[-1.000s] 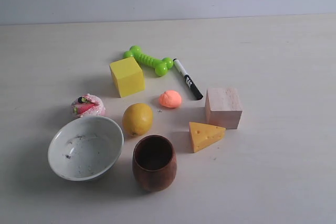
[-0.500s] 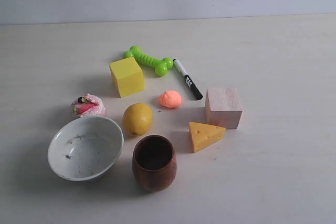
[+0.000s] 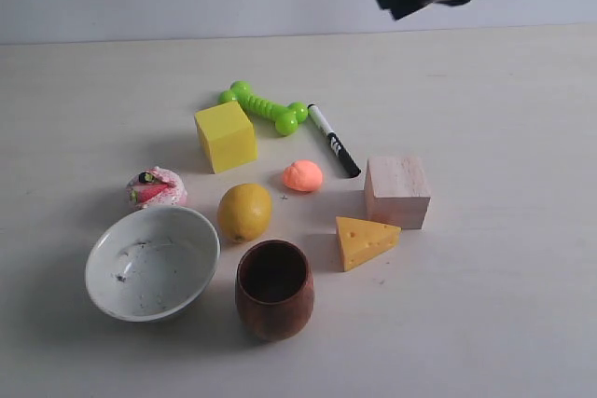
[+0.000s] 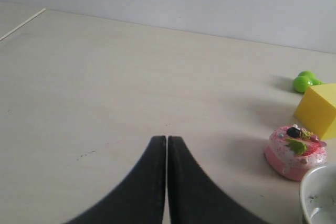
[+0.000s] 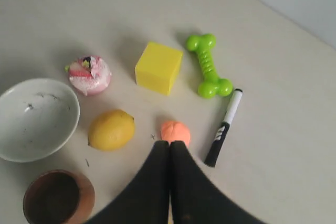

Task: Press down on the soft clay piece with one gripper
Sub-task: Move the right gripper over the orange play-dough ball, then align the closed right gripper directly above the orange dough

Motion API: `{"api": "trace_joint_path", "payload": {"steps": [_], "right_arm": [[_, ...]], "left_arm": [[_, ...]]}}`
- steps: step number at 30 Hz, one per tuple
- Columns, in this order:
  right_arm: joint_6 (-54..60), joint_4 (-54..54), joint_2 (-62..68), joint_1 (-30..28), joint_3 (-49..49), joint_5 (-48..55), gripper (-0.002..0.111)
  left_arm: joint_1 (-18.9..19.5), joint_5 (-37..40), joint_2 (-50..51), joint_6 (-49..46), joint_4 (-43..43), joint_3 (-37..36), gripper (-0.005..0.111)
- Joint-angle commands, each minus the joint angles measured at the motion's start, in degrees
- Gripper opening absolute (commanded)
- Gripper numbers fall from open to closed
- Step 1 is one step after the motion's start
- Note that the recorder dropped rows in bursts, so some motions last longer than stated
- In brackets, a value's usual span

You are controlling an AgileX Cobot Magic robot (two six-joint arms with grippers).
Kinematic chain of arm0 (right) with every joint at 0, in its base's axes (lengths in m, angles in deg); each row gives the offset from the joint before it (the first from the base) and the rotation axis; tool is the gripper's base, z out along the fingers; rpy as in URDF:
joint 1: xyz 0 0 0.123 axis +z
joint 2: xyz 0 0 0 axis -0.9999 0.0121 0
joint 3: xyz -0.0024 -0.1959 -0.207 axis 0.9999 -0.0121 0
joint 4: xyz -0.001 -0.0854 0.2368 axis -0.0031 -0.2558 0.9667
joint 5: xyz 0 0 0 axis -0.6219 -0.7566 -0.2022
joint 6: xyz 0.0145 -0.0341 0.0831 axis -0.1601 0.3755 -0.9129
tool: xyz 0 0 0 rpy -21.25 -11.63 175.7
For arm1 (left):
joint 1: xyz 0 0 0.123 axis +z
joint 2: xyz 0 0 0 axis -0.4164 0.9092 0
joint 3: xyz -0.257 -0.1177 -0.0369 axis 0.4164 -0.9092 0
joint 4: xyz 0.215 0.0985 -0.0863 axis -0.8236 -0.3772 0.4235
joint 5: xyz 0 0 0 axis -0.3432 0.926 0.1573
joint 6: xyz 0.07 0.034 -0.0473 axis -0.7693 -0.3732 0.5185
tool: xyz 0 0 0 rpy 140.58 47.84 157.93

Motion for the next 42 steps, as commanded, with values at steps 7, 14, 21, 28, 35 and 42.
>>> {"api": "trace_joint_path", "payload": {"steps": [7,14,21,28,35,42], "right_arm": [[-17.25,-11.86,16.42,4.81,10.48,9.19,0.000],[-18.51,-10.60,24.20,4.81,14.04,11.53,0.000],[-21.50,-7.76,31.88,4.81,14.12,12.08,0.000],[-27.26,-8.98,38.66,4.81,16.73,13.85,0.000],[-27.93,-8.55,43.36,4.81,24.10,20.51,0.000],[-27.80,-9.71,44.49,4.81,30.92,25.26,0.000]], "left_arm": [[0.00,-0.22,-0.36,-0.16,0.18,-0.19,0.004],[0.00,-0.22,-0.36,-0.16,0.18,-0.19,0.004],[0.00,-0.22,-0.36,-0.16,0.18,-0.19,0.004],[0.00,-0.22,-0.36,-0.16,0.18,-0.19,0.004],[0.00,-0.22,-0.36,-0.16,0.18,-0.19,0.004],[0.00,-0.22,-0.36,-0.16,0.18,-0.19,0.004]]}}
